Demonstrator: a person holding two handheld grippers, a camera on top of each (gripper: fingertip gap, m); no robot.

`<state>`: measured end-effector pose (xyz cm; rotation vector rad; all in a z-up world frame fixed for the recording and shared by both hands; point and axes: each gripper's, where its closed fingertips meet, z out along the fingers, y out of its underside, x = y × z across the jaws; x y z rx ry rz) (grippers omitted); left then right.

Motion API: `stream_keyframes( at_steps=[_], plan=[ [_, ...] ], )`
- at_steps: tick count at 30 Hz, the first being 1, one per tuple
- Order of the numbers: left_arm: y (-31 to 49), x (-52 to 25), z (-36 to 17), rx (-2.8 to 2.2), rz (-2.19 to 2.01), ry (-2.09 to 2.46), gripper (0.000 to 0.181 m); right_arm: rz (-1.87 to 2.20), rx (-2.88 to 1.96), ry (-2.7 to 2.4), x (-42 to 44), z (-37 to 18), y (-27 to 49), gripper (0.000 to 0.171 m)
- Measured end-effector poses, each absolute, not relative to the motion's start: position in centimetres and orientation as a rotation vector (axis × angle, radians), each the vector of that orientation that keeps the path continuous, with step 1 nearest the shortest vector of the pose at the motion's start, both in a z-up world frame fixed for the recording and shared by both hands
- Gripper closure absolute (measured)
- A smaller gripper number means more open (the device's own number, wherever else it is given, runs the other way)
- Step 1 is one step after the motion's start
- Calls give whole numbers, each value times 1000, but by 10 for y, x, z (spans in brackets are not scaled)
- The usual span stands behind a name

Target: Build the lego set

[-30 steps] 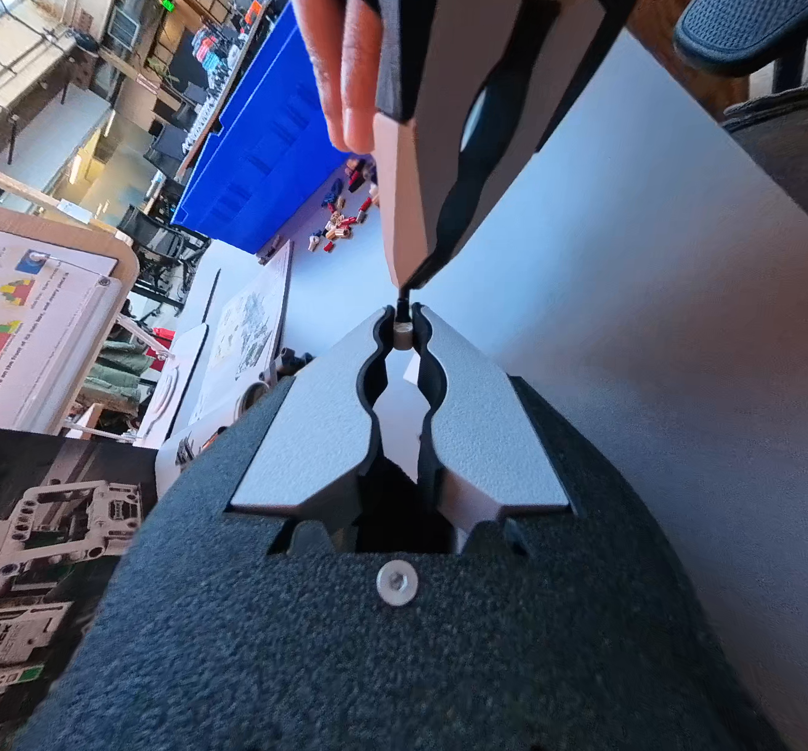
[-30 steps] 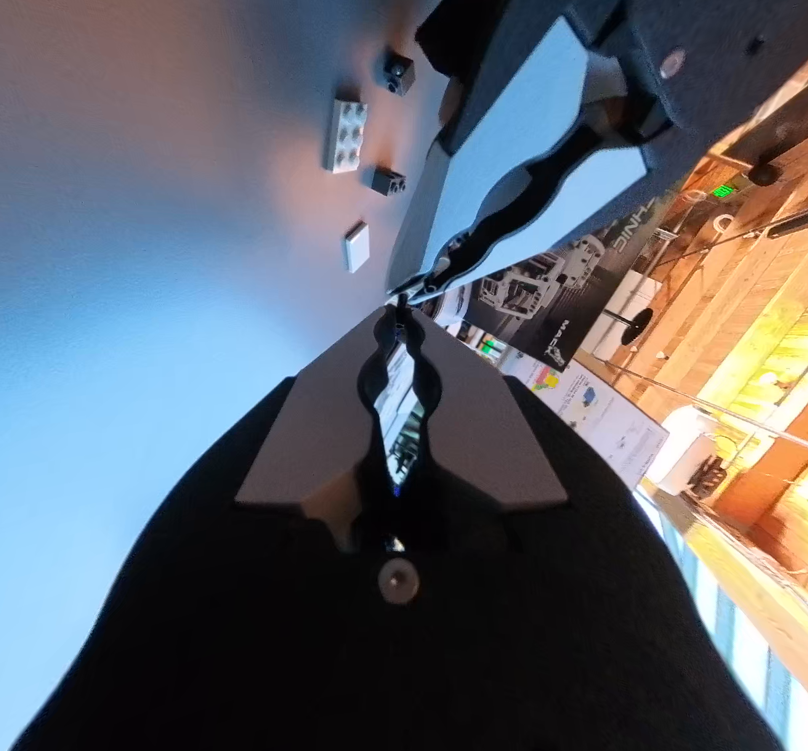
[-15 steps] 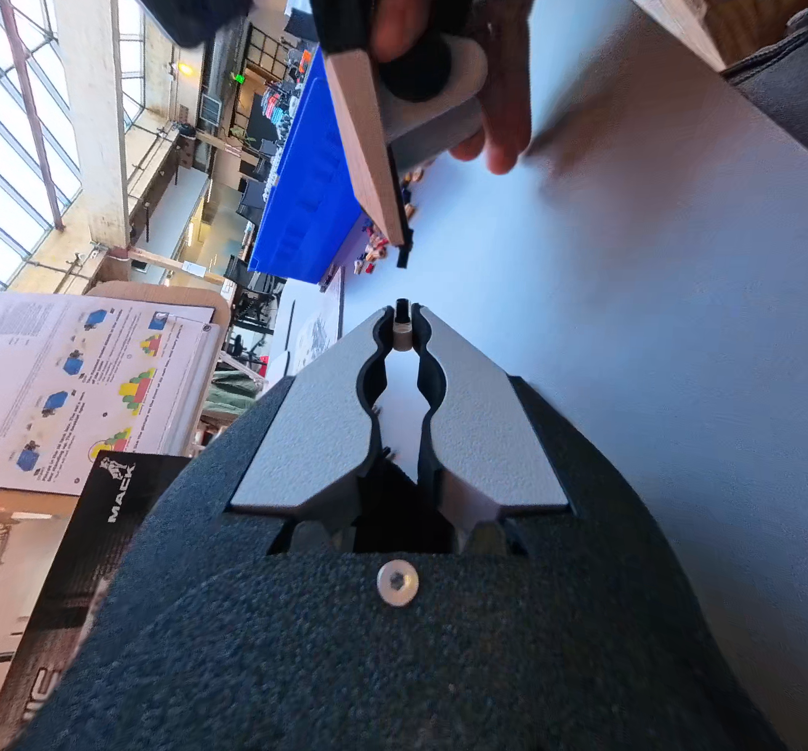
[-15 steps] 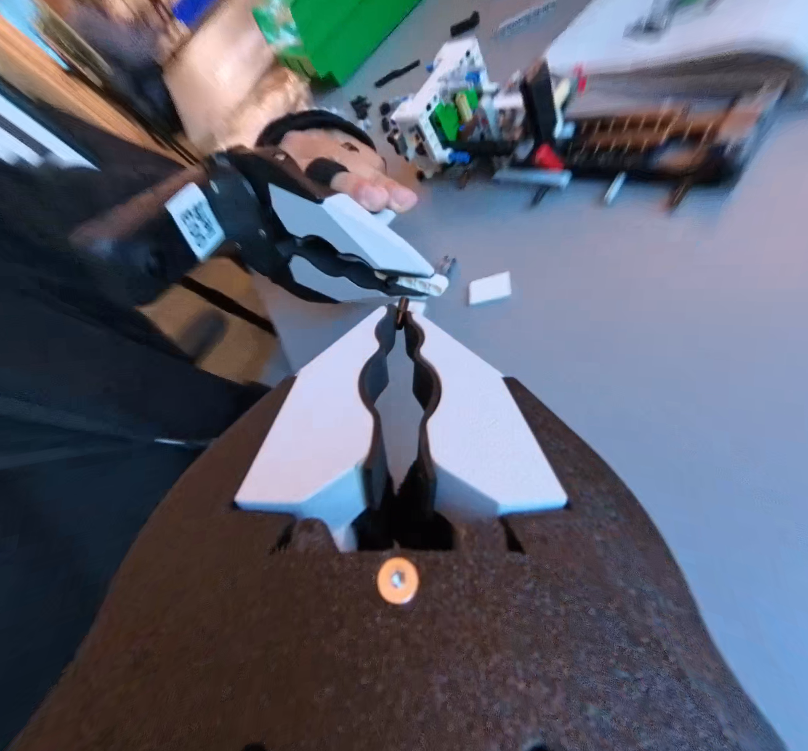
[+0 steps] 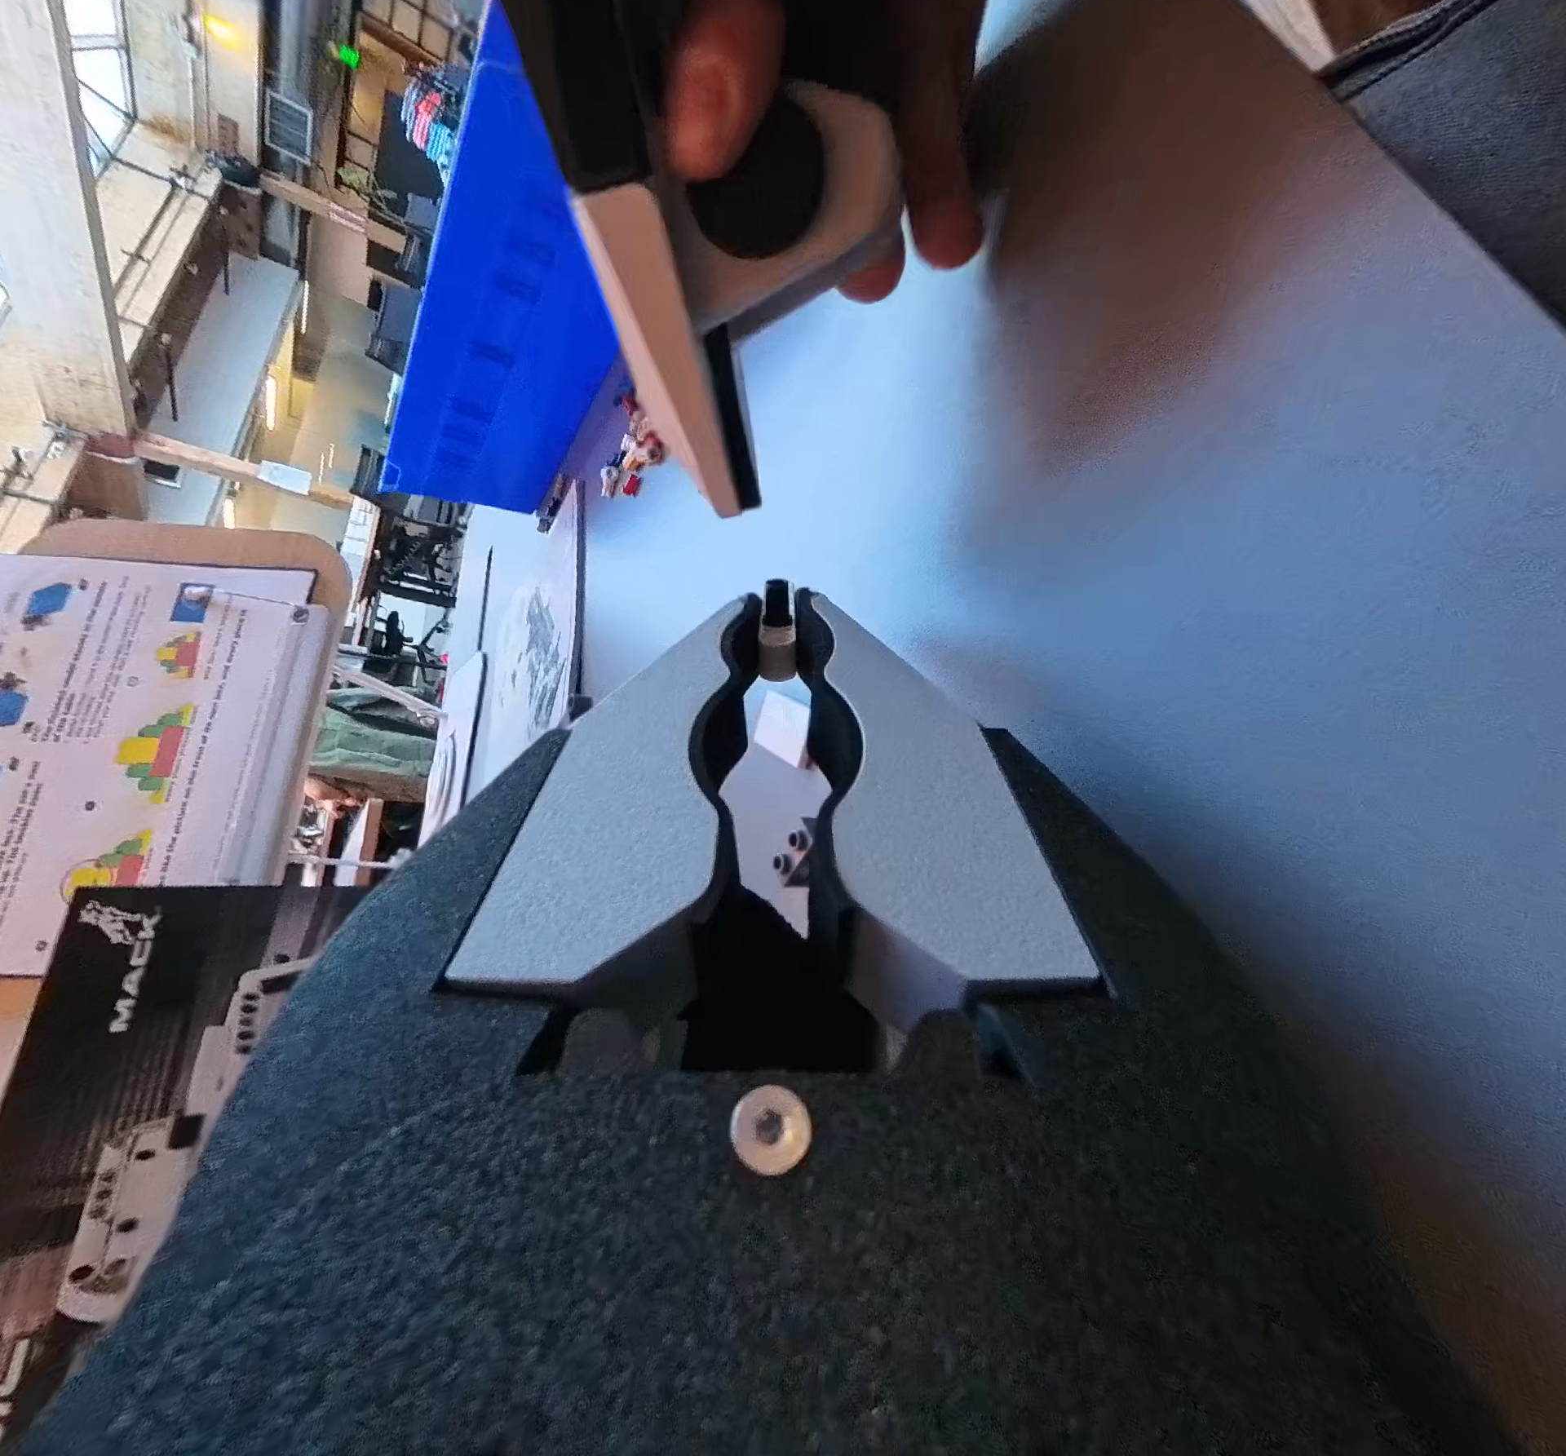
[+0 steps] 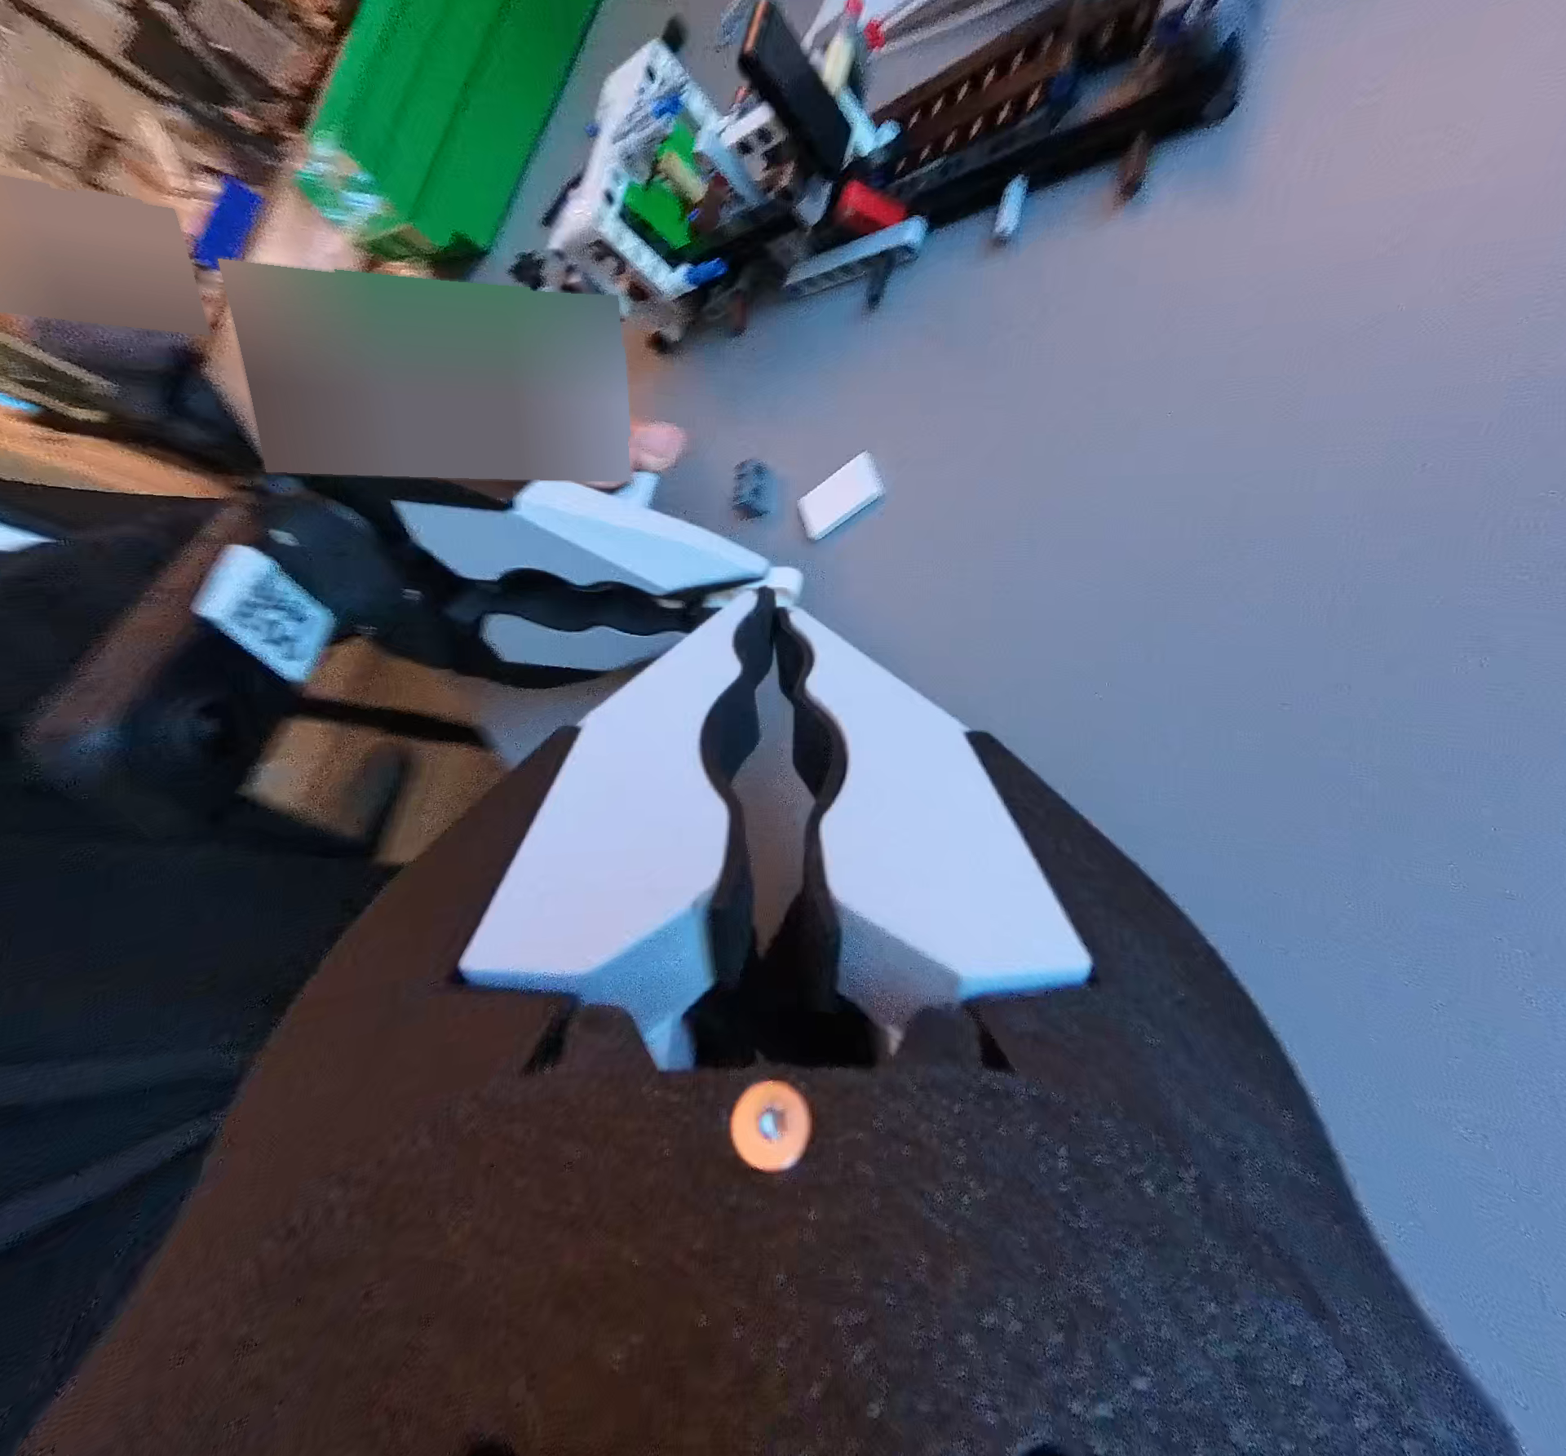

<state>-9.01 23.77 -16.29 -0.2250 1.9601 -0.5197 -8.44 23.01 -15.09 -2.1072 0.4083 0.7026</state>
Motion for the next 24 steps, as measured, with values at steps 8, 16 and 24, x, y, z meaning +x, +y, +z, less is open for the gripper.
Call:
stream_keyframes(
  at_steps=[8,16,24],
  plan=[
    [253,-83,-153,-412,-678,1962,175,533,-2000,209,-80,-149,224,171],
    [252,-84,-152,-407,-682,1960,175,509,-1859,88,-92,-129,206,171],
    [253,-82,-154,-415,-665,1965,175,238,-1662,-455,-176,-121,153,171]
  ],
)
